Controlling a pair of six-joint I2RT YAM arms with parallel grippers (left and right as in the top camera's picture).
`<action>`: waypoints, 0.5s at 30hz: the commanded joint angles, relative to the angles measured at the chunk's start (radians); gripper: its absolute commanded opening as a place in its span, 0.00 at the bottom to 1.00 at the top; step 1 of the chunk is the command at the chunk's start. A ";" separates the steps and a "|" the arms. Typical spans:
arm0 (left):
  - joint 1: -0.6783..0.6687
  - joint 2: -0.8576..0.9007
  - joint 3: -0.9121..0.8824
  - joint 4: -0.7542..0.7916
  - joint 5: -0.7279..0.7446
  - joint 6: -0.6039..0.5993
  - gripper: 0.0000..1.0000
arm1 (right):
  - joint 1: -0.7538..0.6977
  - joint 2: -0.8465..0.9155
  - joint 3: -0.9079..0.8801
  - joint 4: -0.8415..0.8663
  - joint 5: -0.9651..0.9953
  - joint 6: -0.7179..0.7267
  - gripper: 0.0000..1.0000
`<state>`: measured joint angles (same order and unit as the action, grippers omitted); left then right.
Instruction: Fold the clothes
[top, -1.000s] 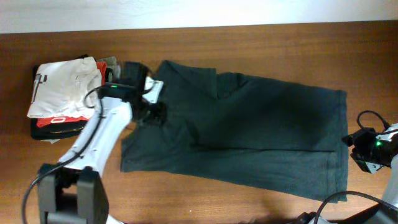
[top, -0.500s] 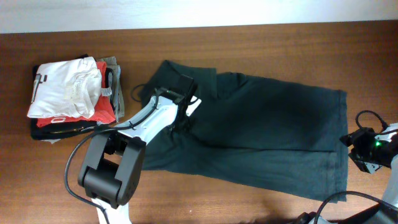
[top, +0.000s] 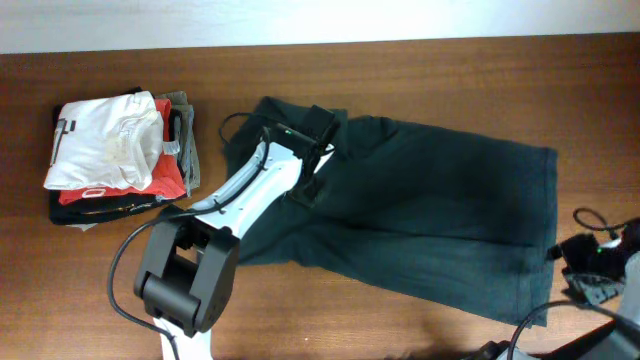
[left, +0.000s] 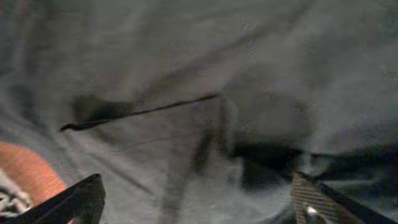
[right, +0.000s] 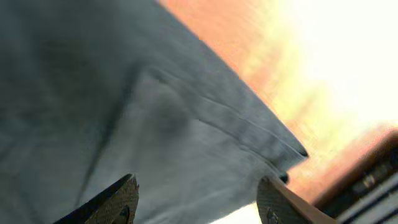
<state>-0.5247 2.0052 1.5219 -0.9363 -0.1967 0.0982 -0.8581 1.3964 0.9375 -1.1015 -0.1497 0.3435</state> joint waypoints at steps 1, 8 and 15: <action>0.057 0.012 0.130 -0.074 -0.031 0.000 0.99 | -0.028 0.028 -0.067 0.010 0.051 0.046 0.65; 0.090 0.012 0.340 -0.205 -0.030 0.001 0.99 | -0.028 0.035 -0.298 0.204 0.054 0.149 0.45; 0.119 0.012 0.340 -0.210 -0.033 0.001 0.99 | -0.028 0.035 -0.298 0.222 0.214 0.167 0.07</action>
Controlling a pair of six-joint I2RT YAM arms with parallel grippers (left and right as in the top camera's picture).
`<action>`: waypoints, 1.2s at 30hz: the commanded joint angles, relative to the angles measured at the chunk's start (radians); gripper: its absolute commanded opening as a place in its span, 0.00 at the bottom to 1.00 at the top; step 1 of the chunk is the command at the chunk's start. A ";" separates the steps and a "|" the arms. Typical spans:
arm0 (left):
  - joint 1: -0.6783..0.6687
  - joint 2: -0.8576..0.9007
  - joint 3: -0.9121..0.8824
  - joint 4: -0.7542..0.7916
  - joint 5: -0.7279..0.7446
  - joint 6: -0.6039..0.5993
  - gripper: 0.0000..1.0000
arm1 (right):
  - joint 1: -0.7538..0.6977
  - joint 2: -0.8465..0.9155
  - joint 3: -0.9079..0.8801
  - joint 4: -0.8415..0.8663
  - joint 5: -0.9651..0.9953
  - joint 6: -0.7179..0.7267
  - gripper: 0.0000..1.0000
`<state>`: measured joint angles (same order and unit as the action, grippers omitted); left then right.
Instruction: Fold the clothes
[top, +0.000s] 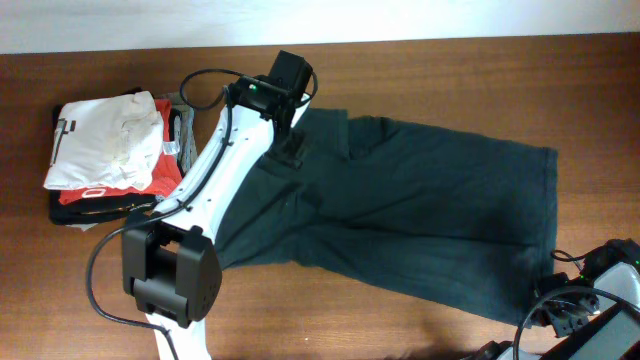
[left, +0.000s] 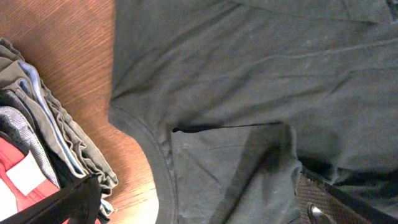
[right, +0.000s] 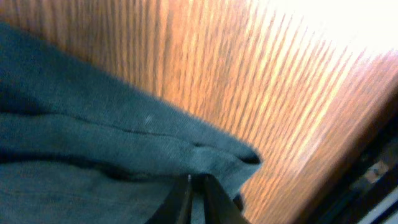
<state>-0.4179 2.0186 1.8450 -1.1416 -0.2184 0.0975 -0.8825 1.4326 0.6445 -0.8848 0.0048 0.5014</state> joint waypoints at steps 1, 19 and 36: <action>0.015 -0.001 0.016 -0.004 -0.013 0.002 0.99 | -0.003 -0.001 0.010 0.011 0.060 0.008 0.04; 0.015 -0.001 0.016 -0.004 -0.014 0.006 0.99 | -0.016 -0.001 0.077 -0.019 -0.067 -0.049 0.04; 0.015 0.009 0.126 0.081 0.232 0.179 0.99 | -0.005 -0.052 0.600 -0.307 -0.546 -0.371 0.61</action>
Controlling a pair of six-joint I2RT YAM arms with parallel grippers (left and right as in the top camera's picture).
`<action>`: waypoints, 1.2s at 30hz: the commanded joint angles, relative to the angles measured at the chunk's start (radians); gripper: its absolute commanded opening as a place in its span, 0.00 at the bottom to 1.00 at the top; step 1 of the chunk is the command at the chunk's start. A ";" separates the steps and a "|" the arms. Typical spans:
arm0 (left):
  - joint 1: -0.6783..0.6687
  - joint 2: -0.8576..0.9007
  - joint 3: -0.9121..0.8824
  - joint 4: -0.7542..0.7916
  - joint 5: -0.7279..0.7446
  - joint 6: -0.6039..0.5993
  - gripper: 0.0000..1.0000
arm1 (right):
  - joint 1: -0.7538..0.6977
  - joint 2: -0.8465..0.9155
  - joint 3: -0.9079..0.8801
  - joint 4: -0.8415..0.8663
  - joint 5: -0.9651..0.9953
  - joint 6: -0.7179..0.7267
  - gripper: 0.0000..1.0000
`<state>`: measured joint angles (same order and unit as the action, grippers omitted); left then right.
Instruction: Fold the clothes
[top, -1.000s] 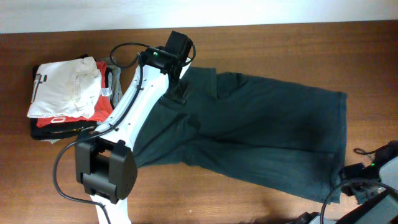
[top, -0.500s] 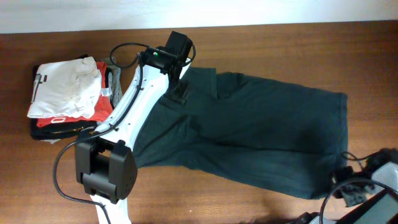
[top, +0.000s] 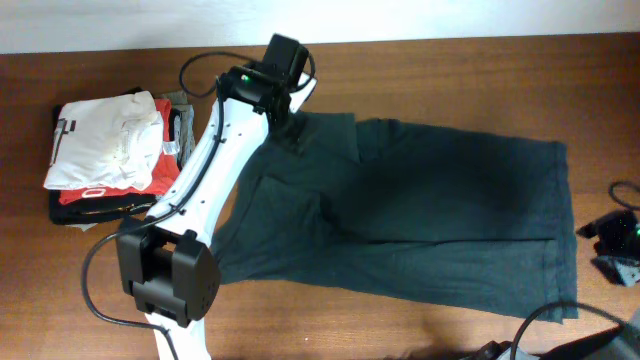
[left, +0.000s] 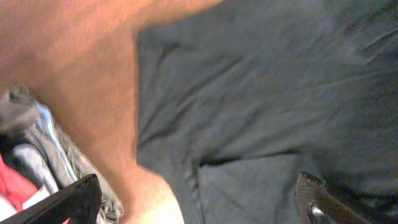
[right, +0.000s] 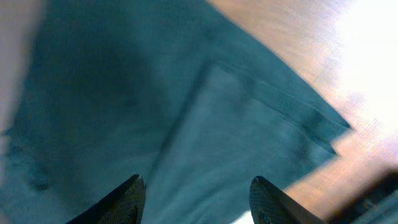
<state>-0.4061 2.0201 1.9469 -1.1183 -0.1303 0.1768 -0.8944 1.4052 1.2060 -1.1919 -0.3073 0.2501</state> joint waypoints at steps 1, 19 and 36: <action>0.003 0.021 0.024 0.088 0.169 0.109 0.99 | 0.018 -0.024 0.039 0.004 -0.240 -0.120 0.62; -0.070 0.469 0.024 0.673 0.187 0.136 0.45 | 0.163 0.028 0.038 0.035 -0.125 -0.122 0.61; -0.069 0.388 0.253 0.359 -0.050 0.124 0.00 | 0.195 0.160 0.038 0.212 -0.100 -0.111 0.61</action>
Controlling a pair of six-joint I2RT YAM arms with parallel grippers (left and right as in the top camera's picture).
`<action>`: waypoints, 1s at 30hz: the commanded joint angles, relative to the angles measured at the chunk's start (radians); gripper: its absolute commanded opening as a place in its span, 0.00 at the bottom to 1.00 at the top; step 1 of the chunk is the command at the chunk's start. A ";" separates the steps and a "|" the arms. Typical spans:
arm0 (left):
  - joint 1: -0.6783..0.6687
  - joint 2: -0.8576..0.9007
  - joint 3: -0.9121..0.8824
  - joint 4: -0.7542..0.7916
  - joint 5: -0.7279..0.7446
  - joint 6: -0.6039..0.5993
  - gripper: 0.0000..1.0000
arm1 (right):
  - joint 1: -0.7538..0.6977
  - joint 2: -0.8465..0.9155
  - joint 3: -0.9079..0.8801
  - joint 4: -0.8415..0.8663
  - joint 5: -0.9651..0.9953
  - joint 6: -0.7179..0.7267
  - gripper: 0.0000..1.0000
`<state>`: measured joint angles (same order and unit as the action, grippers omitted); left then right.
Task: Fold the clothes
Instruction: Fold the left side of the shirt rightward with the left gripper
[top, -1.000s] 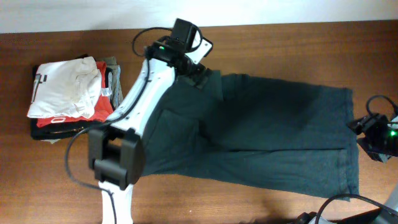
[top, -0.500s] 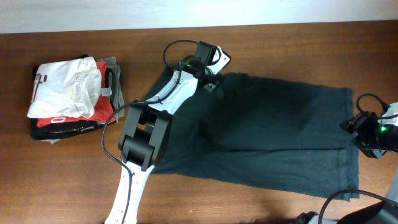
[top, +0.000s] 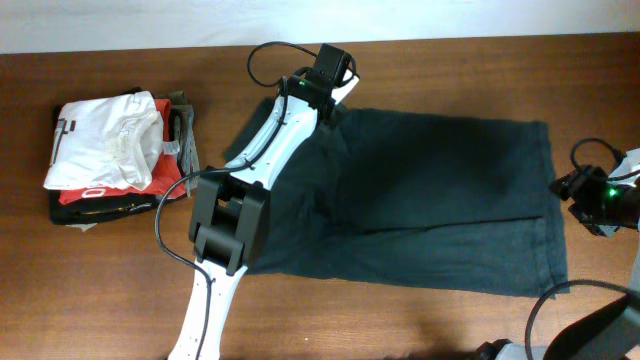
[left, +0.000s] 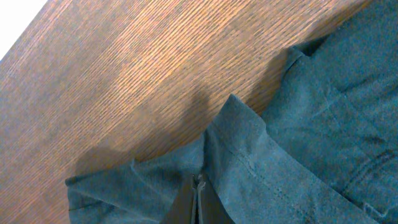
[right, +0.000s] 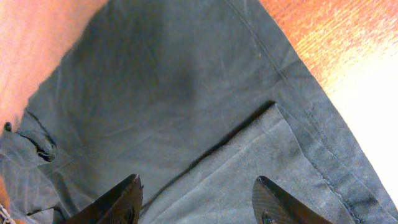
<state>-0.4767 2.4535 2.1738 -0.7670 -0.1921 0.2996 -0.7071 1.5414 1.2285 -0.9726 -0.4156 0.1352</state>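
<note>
A dark green garment (top: 430, 200) lies spread flat across the brown table (top: 450, 65). My left gripper (top: 322, 100) is at the garment's far edge, left of the middle, and is shut on a raised fold of the cloth there. In the left wrist view the left gripper (left: 199, 186) pinches that dark fold (left: 249, 143) next to bare wood. My right gripper (top: 565, 188) hangs open at the garment's right edge. The right wrist view shows the right gripper (right: 200, 202) open above a hemmed flap of the cloth (right: 186, 93), holding nothing.
A stack of folded clothes (top: 110, 150), white on top of red and grey, sits at the table's left end. The left arm (top: 250, 170) lies across the garment's left part. Cables loop near both wrists. Bare wood runs along the far and near edges.
The left gripper was open over the garment's far left corner; now it is further right and shut on the far edge. The right gripper, still open, sits higher along the right edge.
First both grippers were open, the left over the garment's upper left, the right at its right end. Then the right was shut on the lower right corner. Later it was open again and the garment lay stretched wider. Now the left pinches the far edge.
</note>
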 joint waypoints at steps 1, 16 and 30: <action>0.003 -0.043 0.026 0.041 0.076 0.002 0.15 | 0.008 0.032 0.015 -0.006 0.008 0.004 0.61; 0.003 0.058 0.037 0.043 0.155 0.001 0.34 | 0.007 0.035 0.015 -0.064 0.008 0.004 0.60; 0.005 0.020 0.414 -0.459 -0.158 -0.098 0.00 | 0.077 0.046 0.015 0.328 -0.074 0.007 0.60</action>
<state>-0.4767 2.4912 2.5484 -1.1709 -0.2695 0.2775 -0.6888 1.5776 1.2289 -0.7330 -0.4686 0.1390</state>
